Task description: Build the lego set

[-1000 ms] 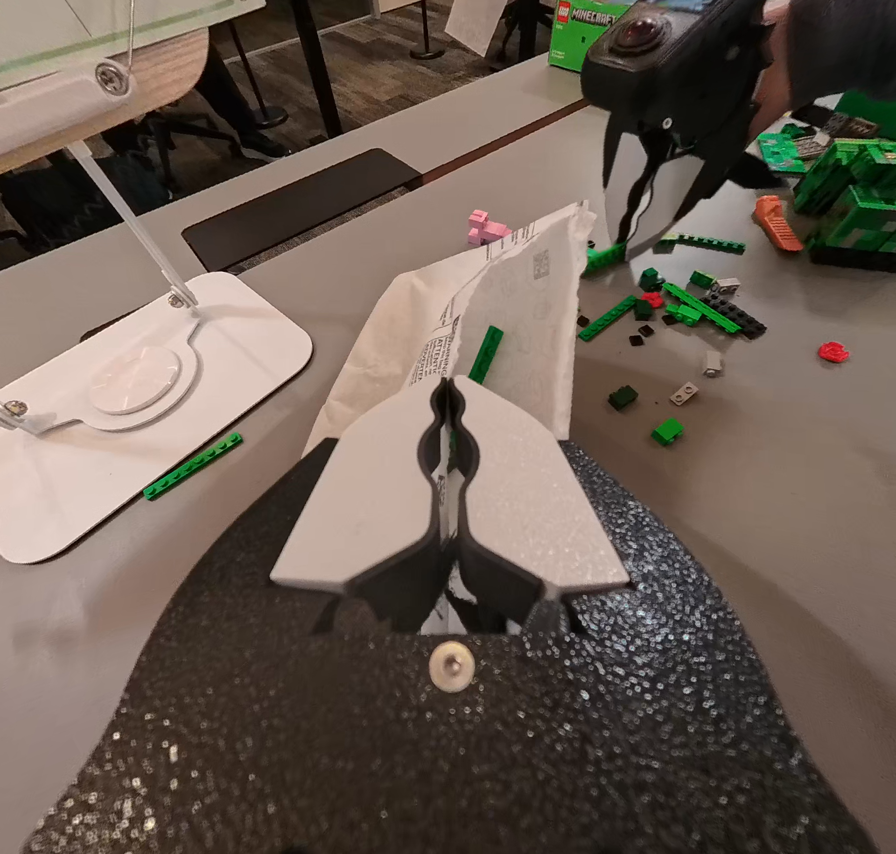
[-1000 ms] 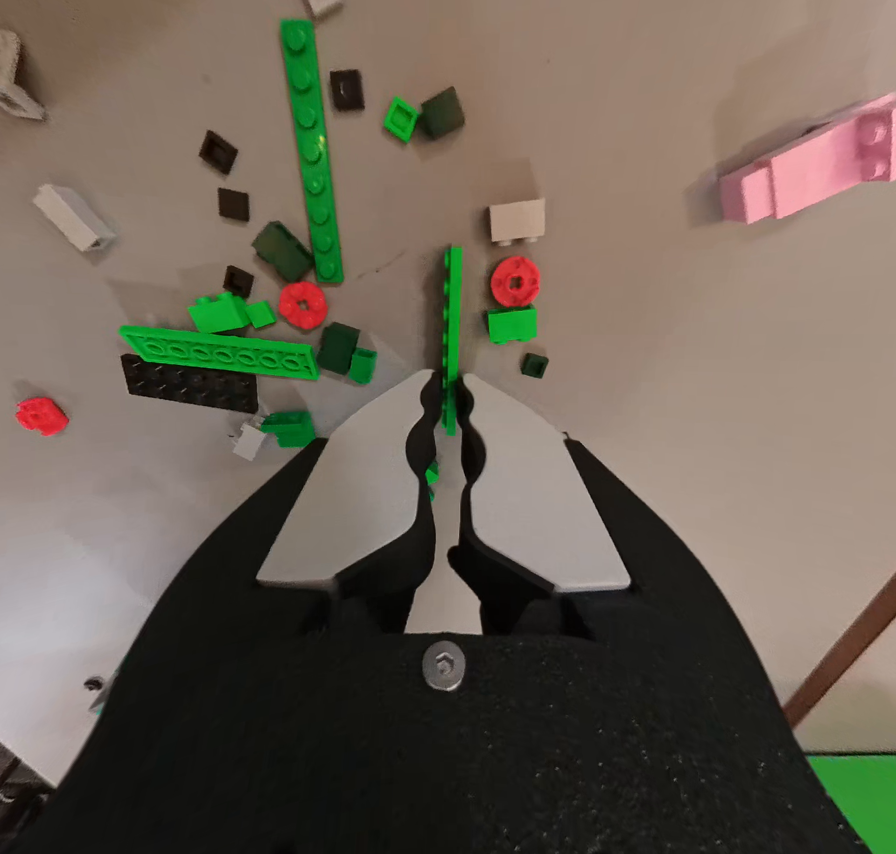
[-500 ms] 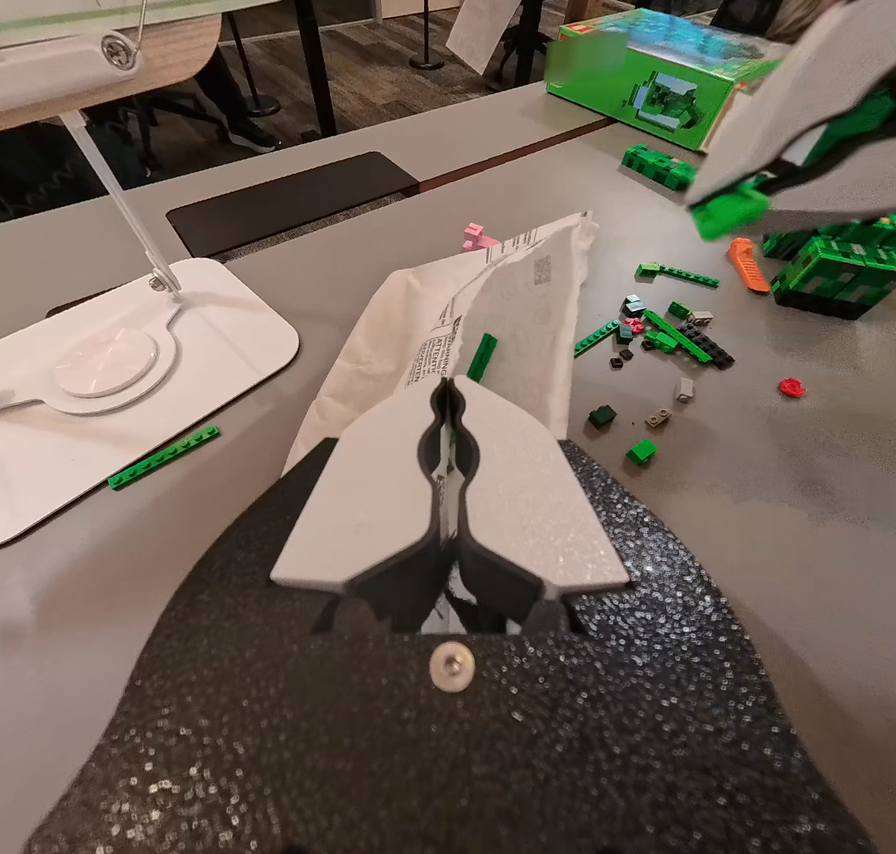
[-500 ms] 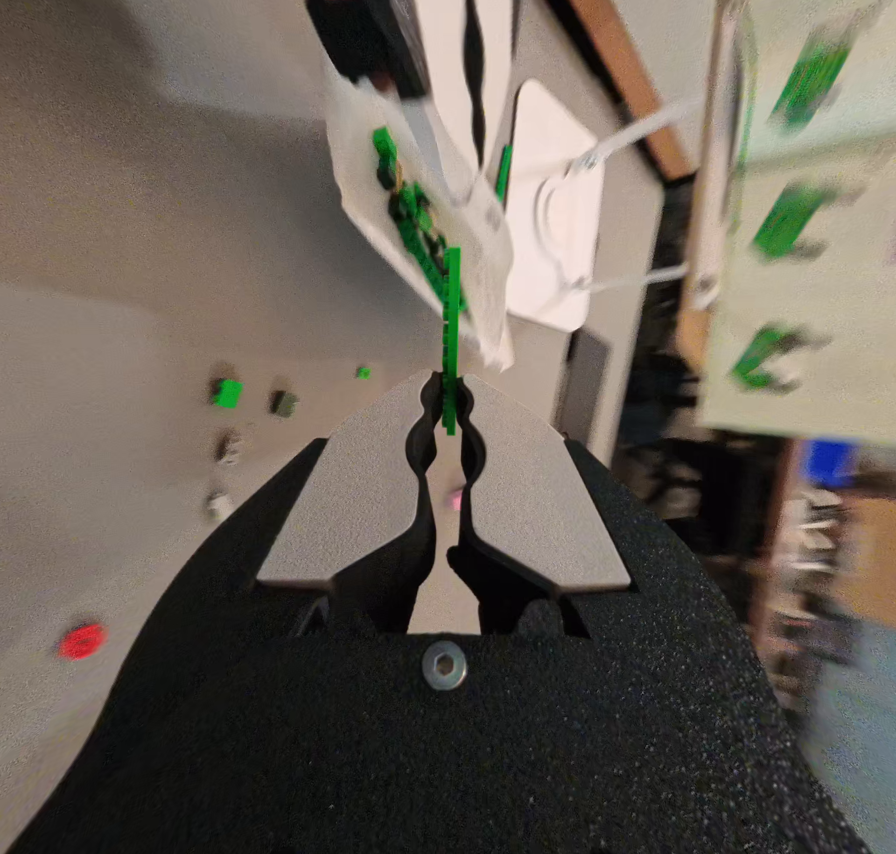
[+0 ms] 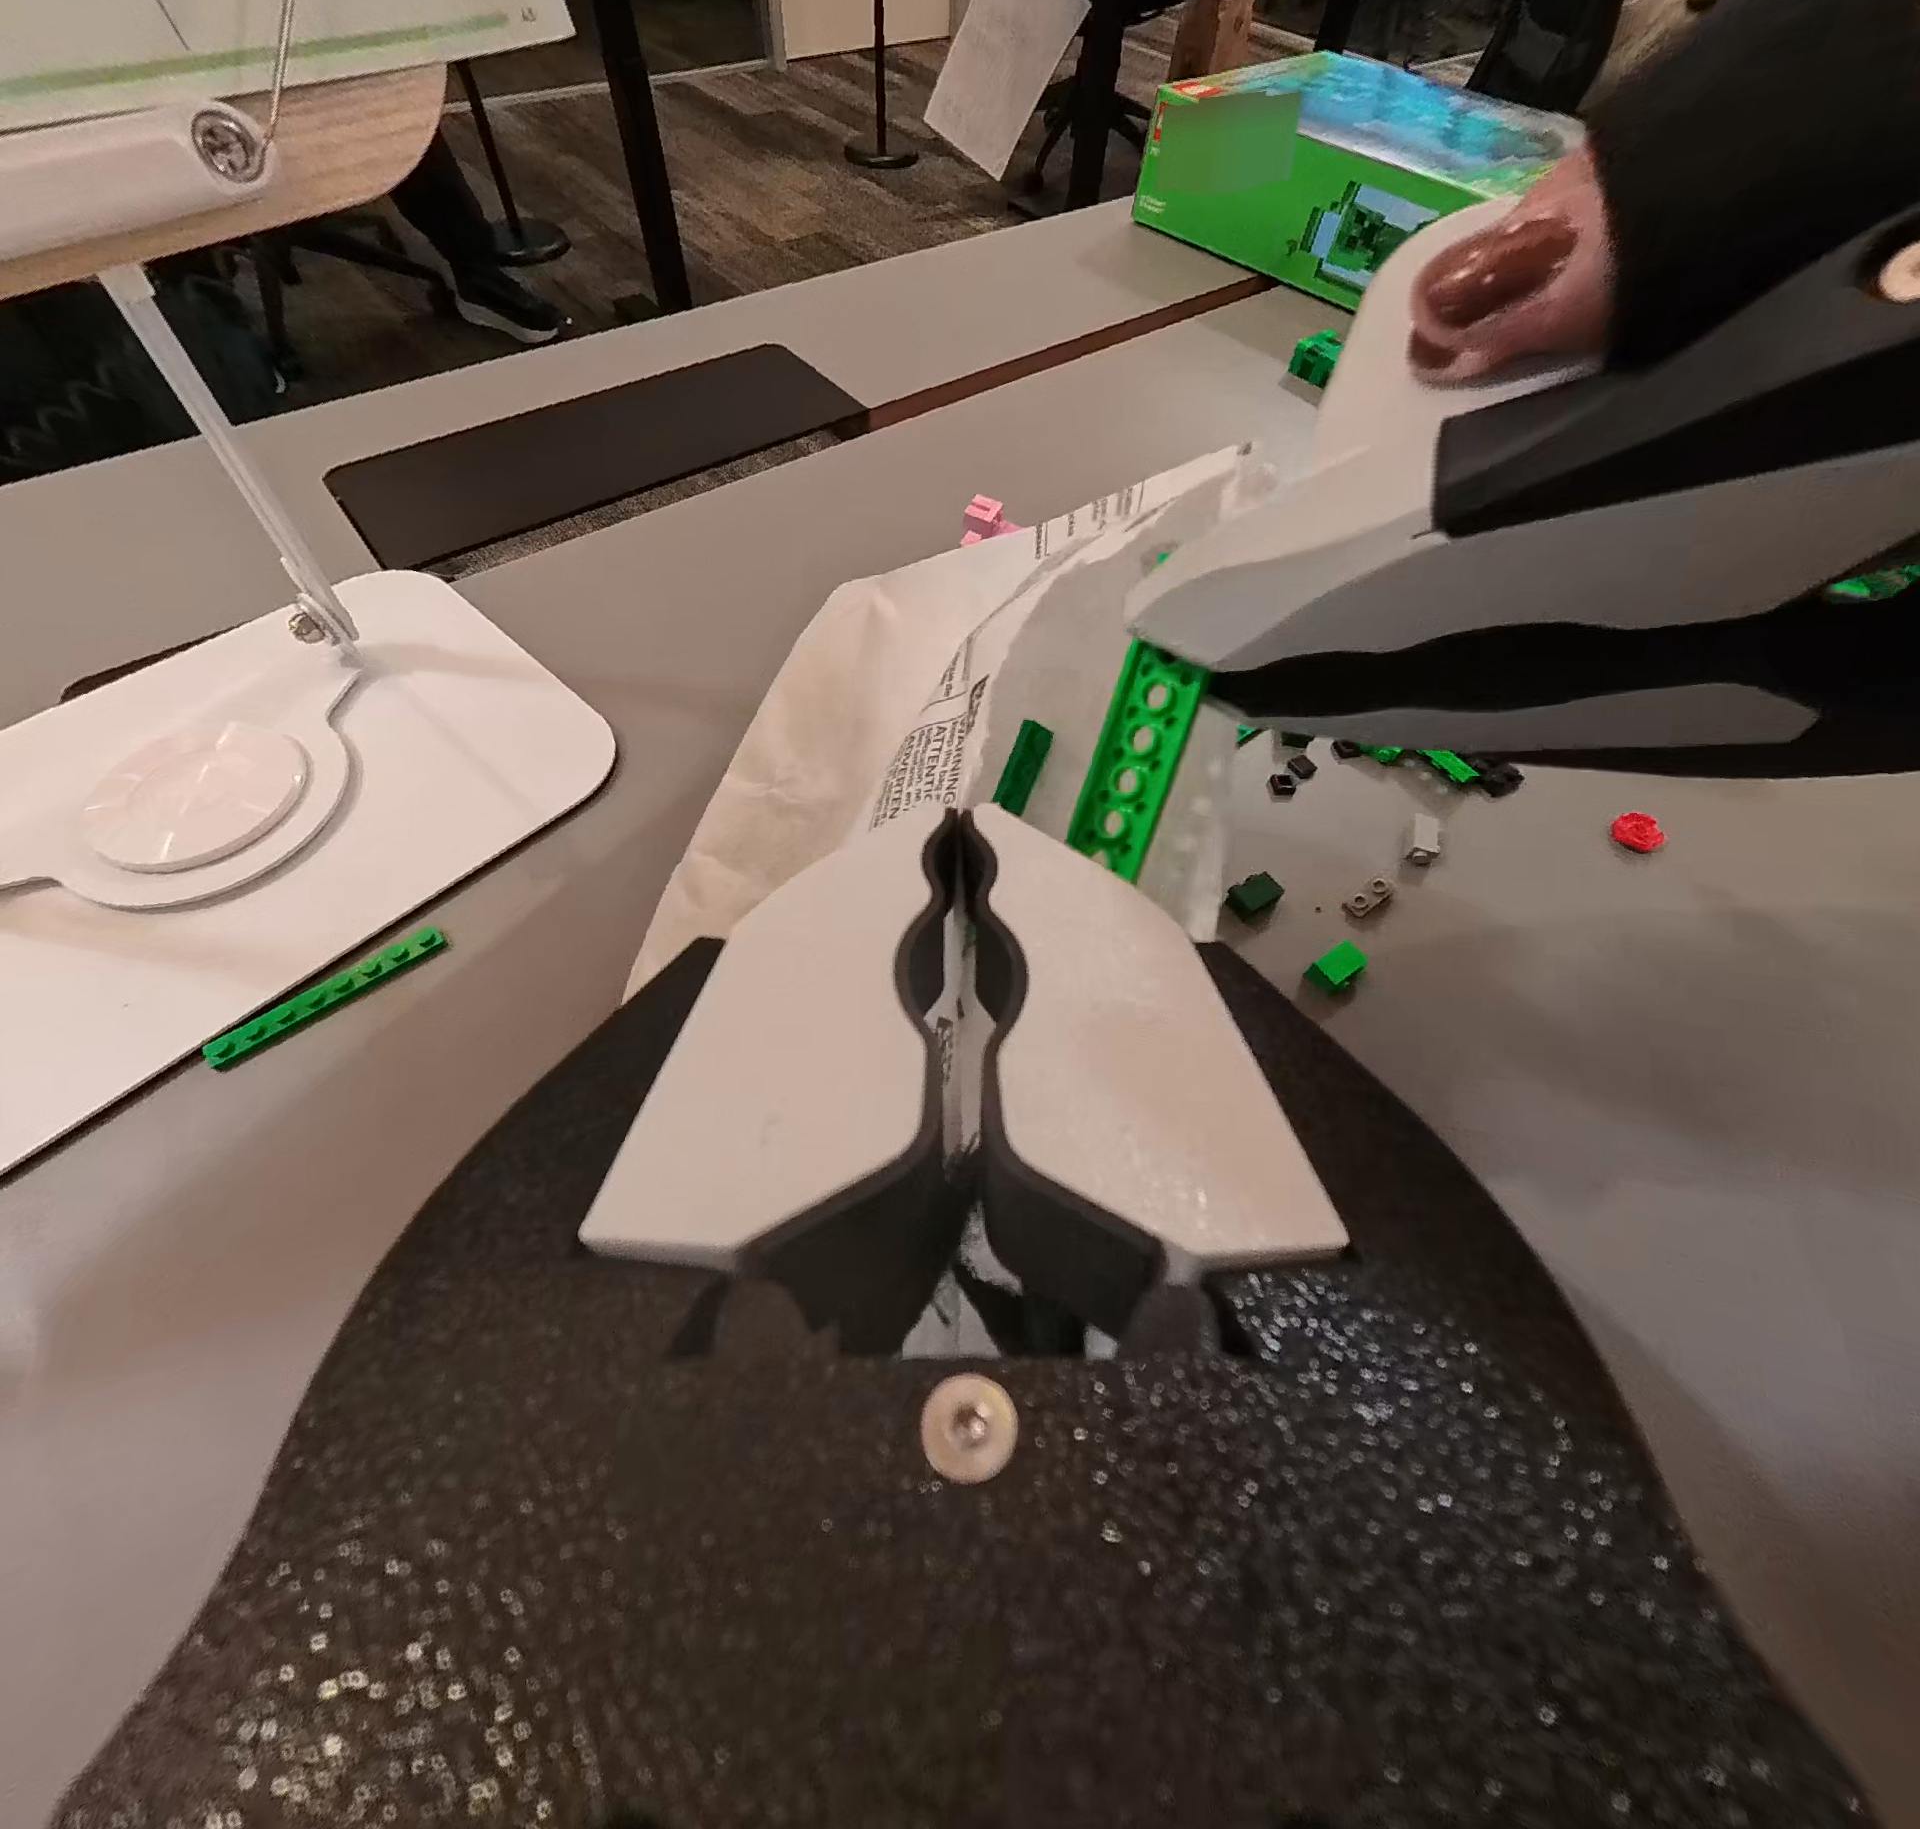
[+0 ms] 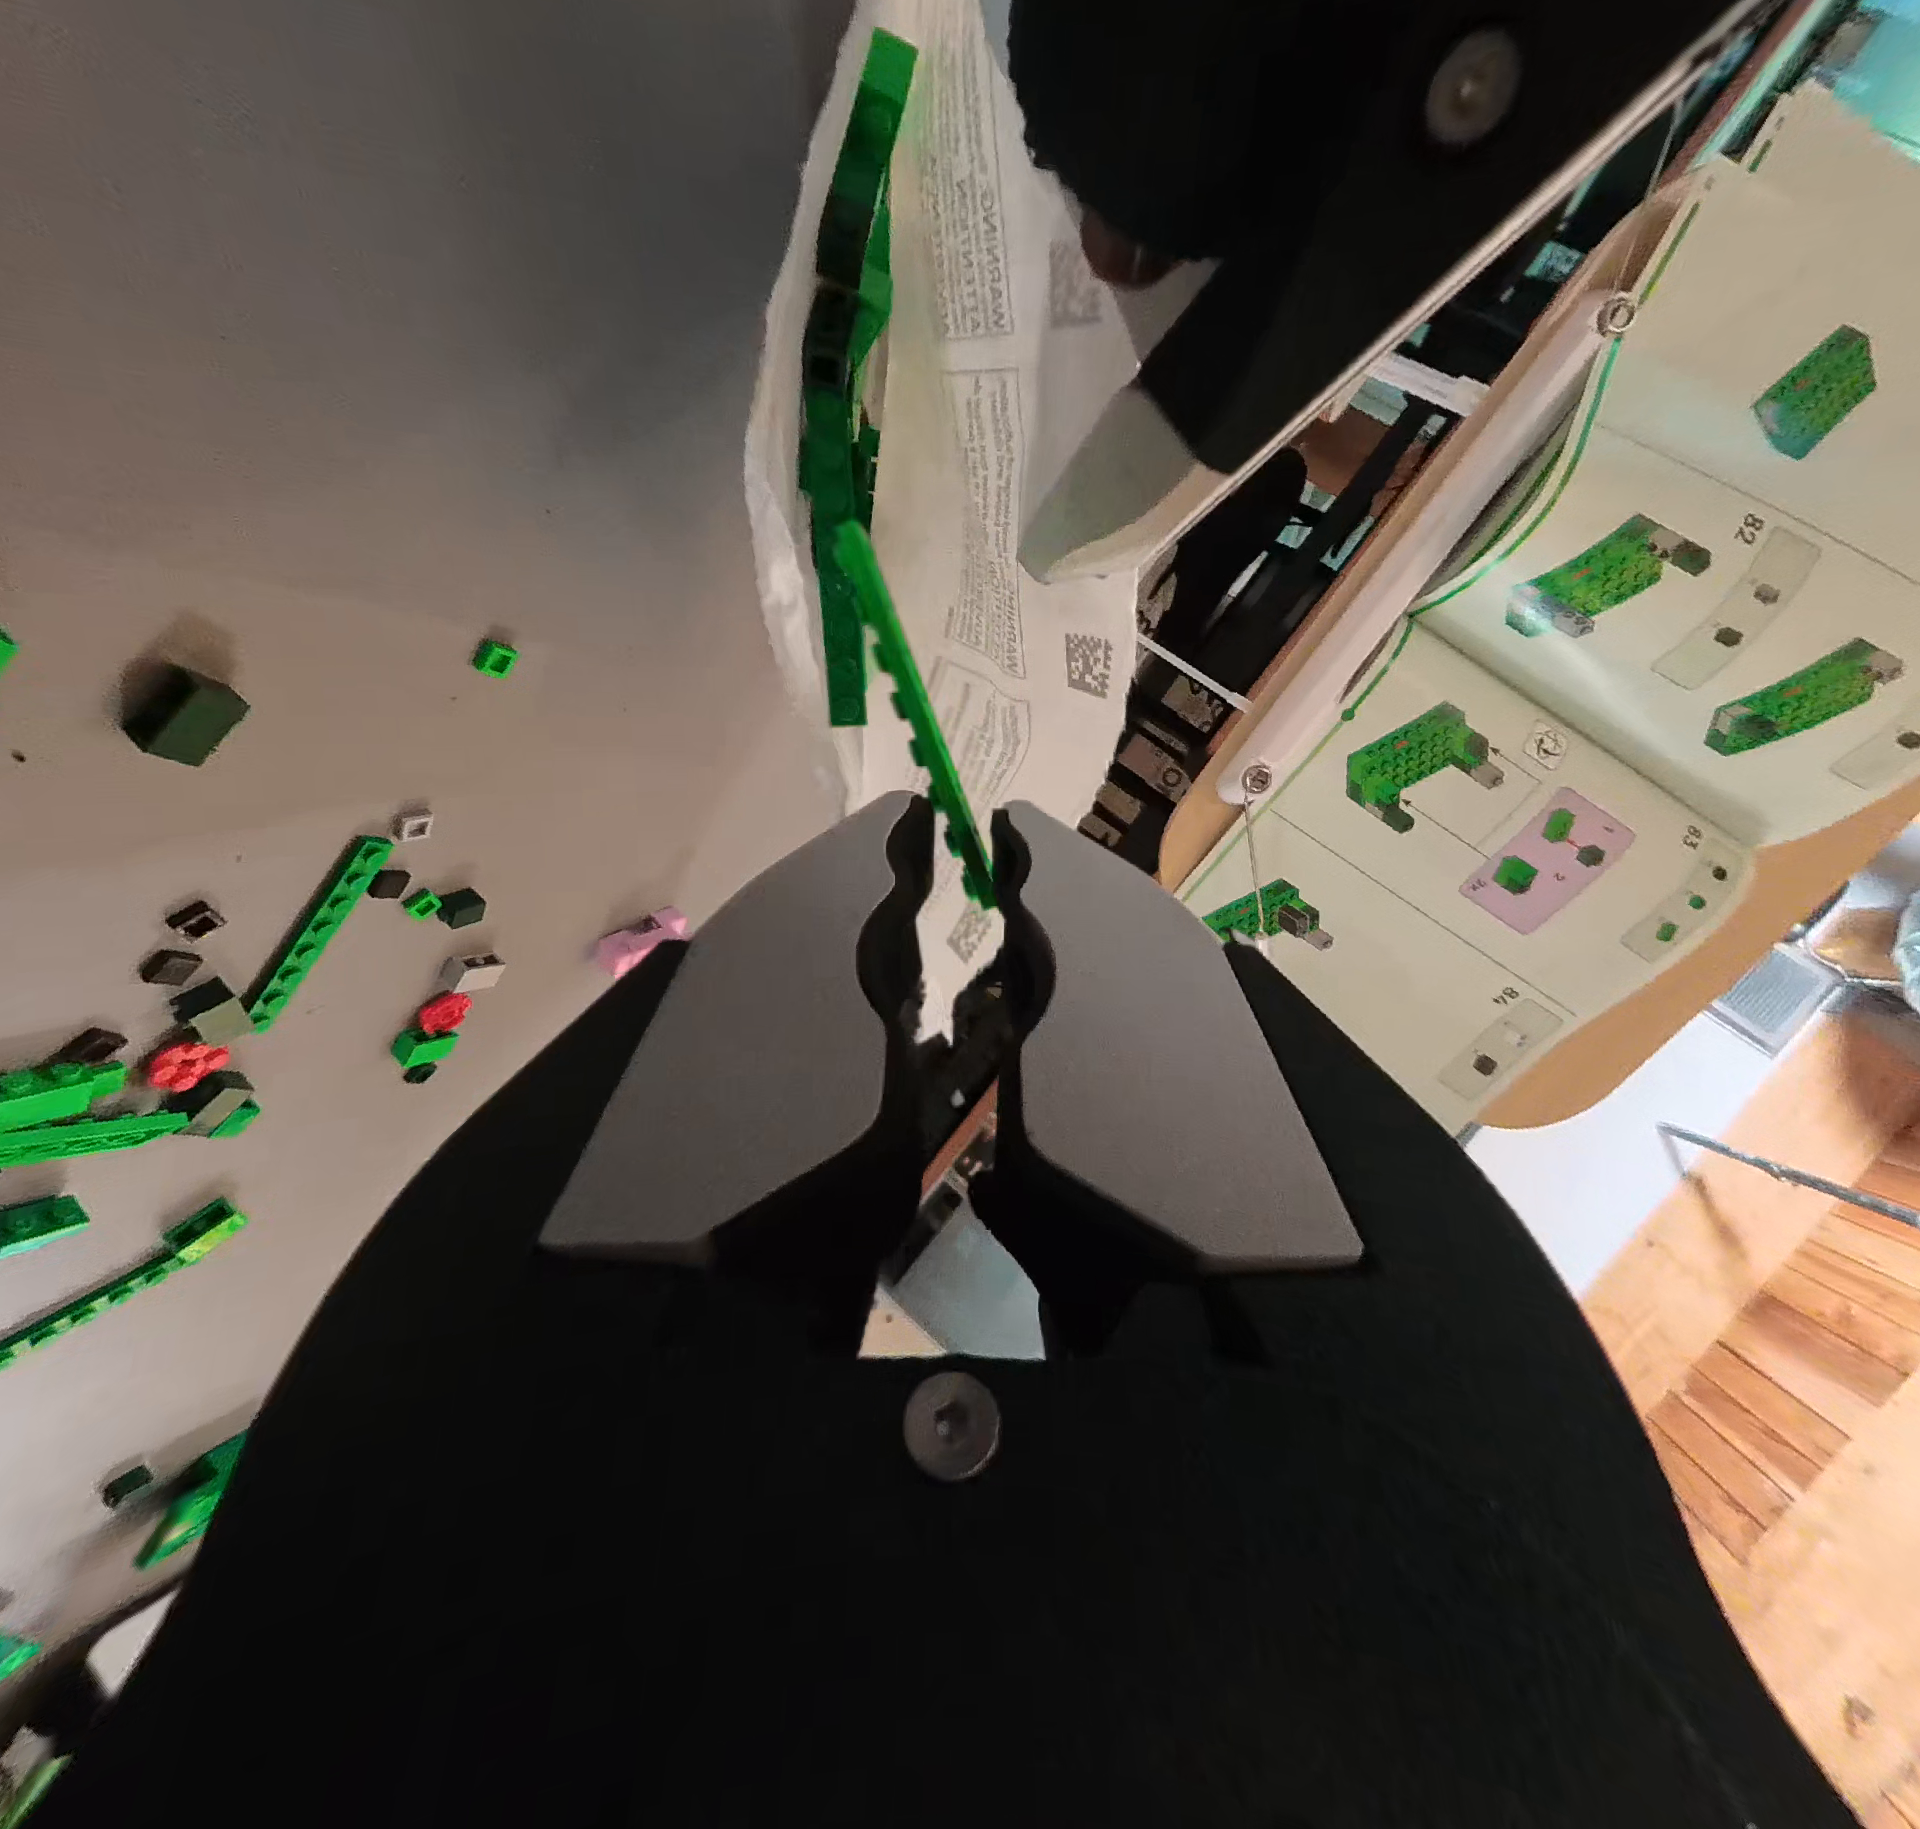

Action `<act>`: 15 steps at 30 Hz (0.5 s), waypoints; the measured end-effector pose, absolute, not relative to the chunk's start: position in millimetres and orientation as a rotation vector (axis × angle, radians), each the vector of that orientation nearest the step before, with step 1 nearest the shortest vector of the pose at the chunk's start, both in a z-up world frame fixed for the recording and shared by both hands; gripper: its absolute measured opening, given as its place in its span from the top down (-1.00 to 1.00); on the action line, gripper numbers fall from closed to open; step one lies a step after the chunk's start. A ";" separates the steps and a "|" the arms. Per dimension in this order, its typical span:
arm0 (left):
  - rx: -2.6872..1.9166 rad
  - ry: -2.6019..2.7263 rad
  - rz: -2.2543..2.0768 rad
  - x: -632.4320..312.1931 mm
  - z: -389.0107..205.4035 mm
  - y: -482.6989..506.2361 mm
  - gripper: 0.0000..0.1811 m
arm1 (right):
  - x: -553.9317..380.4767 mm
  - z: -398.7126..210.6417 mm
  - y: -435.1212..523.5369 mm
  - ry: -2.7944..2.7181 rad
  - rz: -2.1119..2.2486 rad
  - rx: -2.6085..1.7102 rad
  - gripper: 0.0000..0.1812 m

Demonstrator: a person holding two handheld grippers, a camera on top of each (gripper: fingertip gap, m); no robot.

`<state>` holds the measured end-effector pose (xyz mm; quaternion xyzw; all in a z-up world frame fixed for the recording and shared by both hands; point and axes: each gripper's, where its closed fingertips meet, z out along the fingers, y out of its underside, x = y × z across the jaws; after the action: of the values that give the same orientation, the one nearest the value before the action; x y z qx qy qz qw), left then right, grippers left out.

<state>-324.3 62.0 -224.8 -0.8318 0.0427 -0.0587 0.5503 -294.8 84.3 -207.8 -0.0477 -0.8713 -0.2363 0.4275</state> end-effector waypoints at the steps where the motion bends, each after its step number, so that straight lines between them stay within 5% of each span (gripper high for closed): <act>1: -1.969 0.102 -0.137 -324.3 -224.7 62.0 1.00 | -294.5 -209.1 83.7 -2.183 -0.584 -0.124 0.87; 15: -1.978 0.123 -0.136 -321.3 -227.8 63.4 1.00 | -292.5 -213.4 84.0 -2.142 -0.490 -0.191 0.79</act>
<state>-321.3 63.4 -227.8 -0.8342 0.0518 -0.0574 0.5461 -292.5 84.0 -213.4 -0.0773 -0.8667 -0.1981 0.4512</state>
